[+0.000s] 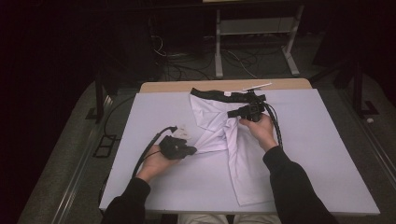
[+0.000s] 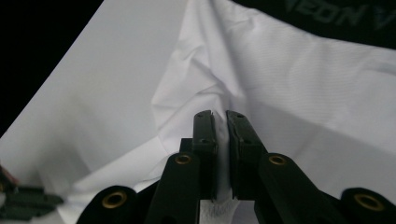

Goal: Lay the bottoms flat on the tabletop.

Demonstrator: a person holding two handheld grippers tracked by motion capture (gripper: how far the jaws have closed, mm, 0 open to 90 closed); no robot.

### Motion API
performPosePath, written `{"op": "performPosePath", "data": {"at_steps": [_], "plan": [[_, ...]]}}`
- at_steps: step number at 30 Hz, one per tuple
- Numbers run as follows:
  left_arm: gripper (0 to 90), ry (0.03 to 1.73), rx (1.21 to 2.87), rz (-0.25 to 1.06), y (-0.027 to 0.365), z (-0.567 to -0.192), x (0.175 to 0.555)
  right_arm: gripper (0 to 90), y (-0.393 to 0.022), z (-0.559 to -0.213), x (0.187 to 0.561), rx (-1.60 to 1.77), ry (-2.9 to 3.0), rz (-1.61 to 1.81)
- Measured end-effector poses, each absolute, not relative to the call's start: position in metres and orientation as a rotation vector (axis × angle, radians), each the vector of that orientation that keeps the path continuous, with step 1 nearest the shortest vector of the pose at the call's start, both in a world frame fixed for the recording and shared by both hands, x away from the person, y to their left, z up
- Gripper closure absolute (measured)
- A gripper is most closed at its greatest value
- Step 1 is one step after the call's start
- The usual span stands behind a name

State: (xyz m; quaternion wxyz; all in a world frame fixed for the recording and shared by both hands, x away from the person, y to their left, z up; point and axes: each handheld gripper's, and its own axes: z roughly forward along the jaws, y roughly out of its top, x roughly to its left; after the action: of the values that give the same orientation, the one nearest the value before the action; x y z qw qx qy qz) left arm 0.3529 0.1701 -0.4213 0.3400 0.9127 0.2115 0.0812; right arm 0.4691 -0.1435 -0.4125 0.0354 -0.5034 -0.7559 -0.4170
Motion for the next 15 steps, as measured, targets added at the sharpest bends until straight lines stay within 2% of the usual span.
{"op": "performPosePath", "data": {"at_steps": [12, 15], "plan": [[87.8, 0.643, 2.397, 0.220, 0.243, -0.417, 0.338, 79.2, -0.094, -0.424, 0.460, -1.407, -2.373, -1.271], [87.8, 0.668, 2.379, 0.219, 0.249, -0.421, 0.337, 73.4, -0.087, -0.429, 0.460, -1.404, -2.386, -1.261]]}}
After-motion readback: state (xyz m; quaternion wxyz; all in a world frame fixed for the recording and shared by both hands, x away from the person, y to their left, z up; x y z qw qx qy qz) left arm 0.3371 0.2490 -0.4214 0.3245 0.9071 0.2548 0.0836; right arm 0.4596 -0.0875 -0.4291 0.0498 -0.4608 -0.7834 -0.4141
